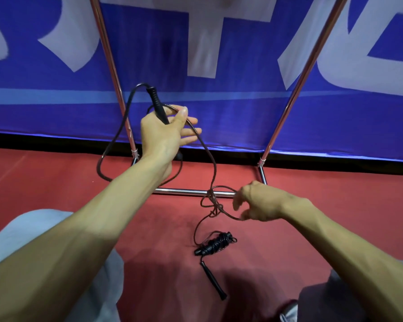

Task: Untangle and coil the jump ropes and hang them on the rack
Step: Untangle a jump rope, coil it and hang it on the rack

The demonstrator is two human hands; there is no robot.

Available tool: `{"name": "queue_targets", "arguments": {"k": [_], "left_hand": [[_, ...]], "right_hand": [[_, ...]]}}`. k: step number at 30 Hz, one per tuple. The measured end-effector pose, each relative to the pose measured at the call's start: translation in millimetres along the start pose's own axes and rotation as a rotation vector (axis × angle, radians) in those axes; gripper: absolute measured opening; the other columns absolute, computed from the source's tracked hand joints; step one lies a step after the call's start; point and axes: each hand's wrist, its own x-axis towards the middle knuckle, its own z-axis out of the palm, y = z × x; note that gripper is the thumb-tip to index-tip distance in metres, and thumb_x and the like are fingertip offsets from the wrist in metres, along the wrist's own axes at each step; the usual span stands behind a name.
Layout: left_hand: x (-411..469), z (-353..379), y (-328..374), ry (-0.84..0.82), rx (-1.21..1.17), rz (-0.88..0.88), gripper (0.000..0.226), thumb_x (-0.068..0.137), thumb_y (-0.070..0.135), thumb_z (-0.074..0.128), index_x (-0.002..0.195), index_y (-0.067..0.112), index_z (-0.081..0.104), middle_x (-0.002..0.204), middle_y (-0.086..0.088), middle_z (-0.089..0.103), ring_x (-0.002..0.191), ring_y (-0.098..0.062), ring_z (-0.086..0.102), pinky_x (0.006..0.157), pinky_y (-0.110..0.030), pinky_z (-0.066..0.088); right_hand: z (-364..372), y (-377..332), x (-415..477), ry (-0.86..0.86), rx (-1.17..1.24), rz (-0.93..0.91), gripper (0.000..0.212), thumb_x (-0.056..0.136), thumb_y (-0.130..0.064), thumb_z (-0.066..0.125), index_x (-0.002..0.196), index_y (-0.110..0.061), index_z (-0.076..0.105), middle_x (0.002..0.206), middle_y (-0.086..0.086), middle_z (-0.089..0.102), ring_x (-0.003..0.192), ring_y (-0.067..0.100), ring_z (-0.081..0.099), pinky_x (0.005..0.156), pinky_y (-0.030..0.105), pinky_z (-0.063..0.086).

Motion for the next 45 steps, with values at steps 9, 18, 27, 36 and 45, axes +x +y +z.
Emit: {"name": "queue_targets", "arguments": {"k": [9,18,27,36,45], "left_hand": [[-7,8,5,-0.125,-0.289,-0.139,0.011,0.096,0.014,0.060,0.091,0.004,0.057,0.080,-0.011,0.072,0.074,-0.027,0.074,0.061,-0.027,0.057],[-4,7,5,-0.103,-0.530,-0.216,0.014,0.096,0.012,0.059,0.100,-0.001,0.053,0.077,-0.009,0.070,0.073,-0.022,0.074,0.062,-0.024,0.057],[-11,11,-12,-0.318,0.106,-0.062,0.029,0.103,0.032,0.044,0.105,0.009,0.061,0.093,-0.014,0.072,0.081,-0.023,0.074,0.071,-0.026,0.060],[-25,18,-42,-0.771,0.745,0.096,0.014,0.095,0.025,0.061,0.092,0.016,0.070,0.092,0.007,0.072,0.086,0.001,0.065,0.084,-0.023,0.049],[-27,19,-46,-0.570,0.684,0.087,0.020,0.091,0.035,0.066,0.077,0.022,0.072,0.065,0.012,0.064,0.061,0.001,0.054,0.068,-0.024,0.047]], "right_hand": [[2,-16,13,0.346,0.380,-0.054,0.035,0.091,-0.043,0.060,0.116,-0.019,0.064,0.110,-0.002,0.068,0.101,0.014,0.062,0.082,0.020,0.043],[2,-27,14,0.285,0.707,-0.222,0.026,0.085,-0.028,0.071,0.110,-0.025,0.066,0.097,-0.006,0.072,0.092,0.006,0.066,0.088,0.021,0.049],[-25,-19,7,0.630,0.991,-0.093,0.017,0.096,-0.006,0.053,0.083,-0.003,0.063,0.075,0.015,0.067,0.068,0.025,0.070,0.068,0.035,0.060],[-50,-4,-17,0.799,1.356,-0.042,0.025,0.097,-0.005,0.051,0.074,0.000,0.060,0.072,0.015,0.062,0.060,0.026,0.069,0.057,0.032,0.059],[-50,-1,-15,0.729,1.384,0.060,0.022,0.097,-0.029,0.053,0.092,-0.009,0.060,0.085,0.006,0.066,0.075,0.023,0.071,0.068,0.033,0.060]]}}
